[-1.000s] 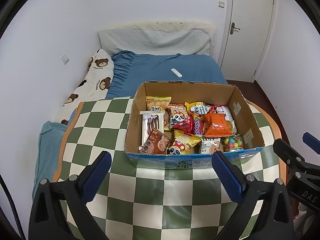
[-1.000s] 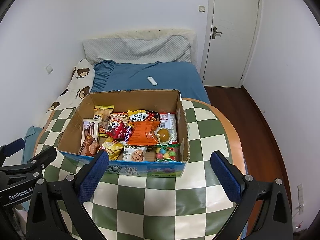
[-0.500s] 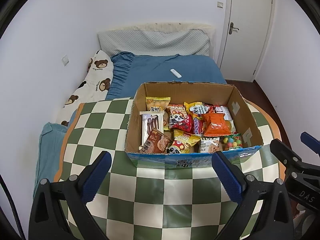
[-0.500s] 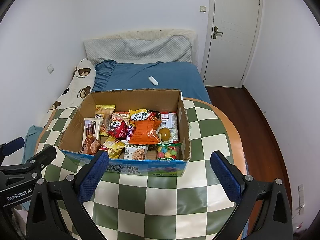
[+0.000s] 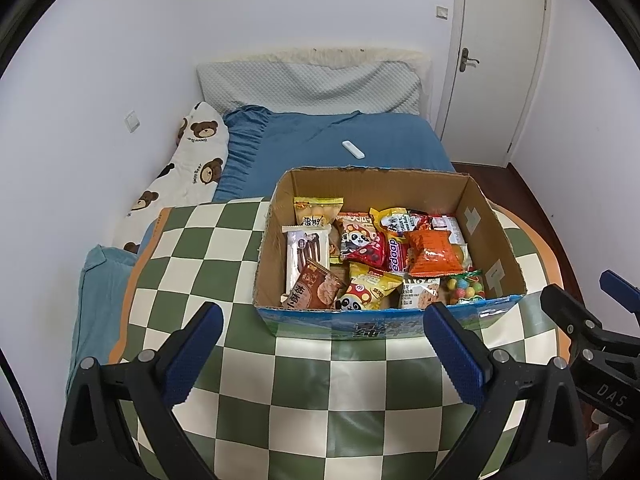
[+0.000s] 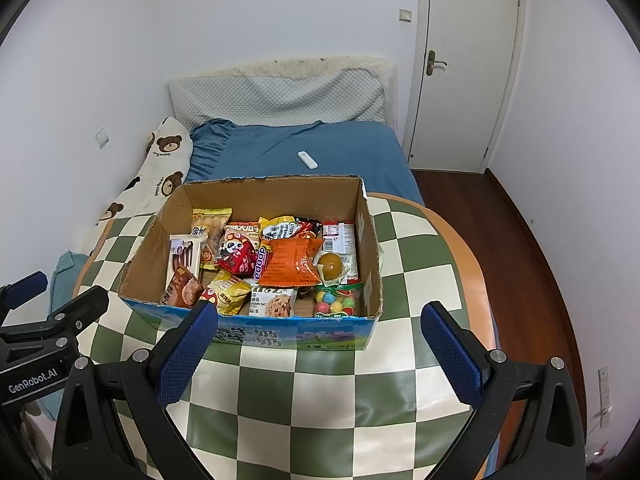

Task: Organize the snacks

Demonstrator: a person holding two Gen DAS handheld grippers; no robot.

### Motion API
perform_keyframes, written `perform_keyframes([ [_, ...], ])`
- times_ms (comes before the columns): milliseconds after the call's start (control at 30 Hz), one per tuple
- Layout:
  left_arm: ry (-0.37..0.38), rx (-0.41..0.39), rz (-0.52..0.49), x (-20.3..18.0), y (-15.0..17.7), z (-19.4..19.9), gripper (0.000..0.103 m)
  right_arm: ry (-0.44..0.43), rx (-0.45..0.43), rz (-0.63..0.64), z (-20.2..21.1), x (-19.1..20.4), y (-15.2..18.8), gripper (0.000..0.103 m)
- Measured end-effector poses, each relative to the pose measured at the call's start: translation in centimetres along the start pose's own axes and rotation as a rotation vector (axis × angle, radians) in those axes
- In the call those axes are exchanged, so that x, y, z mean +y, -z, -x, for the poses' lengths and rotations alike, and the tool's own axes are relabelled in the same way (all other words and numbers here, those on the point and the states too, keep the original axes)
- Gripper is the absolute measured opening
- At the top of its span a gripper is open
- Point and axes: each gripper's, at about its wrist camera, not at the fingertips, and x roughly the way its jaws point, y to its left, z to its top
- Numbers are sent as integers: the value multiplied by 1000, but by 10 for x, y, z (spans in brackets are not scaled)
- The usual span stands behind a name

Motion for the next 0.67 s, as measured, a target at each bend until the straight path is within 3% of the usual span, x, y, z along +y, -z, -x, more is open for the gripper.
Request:
perform_keyframes([
  [667,-6,-8,5,4,-2,5,103,-7,1,2,2,2,0,103],
])
